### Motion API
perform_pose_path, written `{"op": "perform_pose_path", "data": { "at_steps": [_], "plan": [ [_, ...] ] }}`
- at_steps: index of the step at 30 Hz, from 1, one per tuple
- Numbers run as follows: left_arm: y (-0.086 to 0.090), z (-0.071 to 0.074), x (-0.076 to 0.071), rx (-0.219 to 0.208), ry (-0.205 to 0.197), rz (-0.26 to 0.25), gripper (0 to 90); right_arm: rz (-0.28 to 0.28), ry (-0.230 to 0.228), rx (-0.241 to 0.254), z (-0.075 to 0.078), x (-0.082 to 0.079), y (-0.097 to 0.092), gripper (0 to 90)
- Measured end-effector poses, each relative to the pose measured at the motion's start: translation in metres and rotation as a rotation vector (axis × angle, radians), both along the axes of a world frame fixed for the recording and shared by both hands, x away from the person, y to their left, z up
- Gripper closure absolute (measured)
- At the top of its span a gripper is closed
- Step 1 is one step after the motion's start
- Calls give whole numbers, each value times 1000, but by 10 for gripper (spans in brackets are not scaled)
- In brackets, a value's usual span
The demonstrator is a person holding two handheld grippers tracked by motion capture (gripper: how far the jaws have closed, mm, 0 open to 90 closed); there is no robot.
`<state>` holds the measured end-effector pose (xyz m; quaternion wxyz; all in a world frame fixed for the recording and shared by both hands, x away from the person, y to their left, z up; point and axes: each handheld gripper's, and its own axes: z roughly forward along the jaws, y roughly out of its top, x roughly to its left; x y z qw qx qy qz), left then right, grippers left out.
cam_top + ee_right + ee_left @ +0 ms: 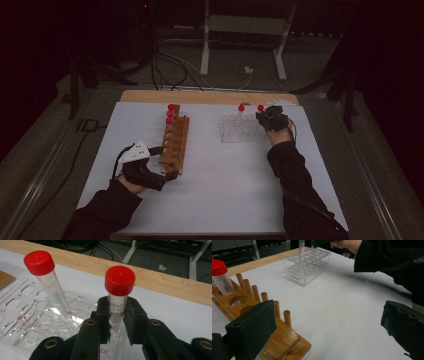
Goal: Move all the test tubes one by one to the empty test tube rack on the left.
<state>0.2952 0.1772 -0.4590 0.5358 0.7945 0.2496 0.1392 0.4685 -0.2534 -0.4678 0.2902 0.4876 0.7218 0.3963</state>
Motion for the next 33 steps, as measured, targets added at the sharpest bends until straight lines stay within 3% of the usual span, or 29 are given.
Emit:
{"op": "perform_pose_path", "data": {
  "at_steps": [17, 33],
  "plan": [
    [-2, 2, -1, -2, 3, -15, 6, 16, -51, -10, 23, -9, -1, 749],
    [-5, 5, -1, 9, 1, -21, 6, 59, -132, -30, 53, -36, -1, 749]
  ]
}}
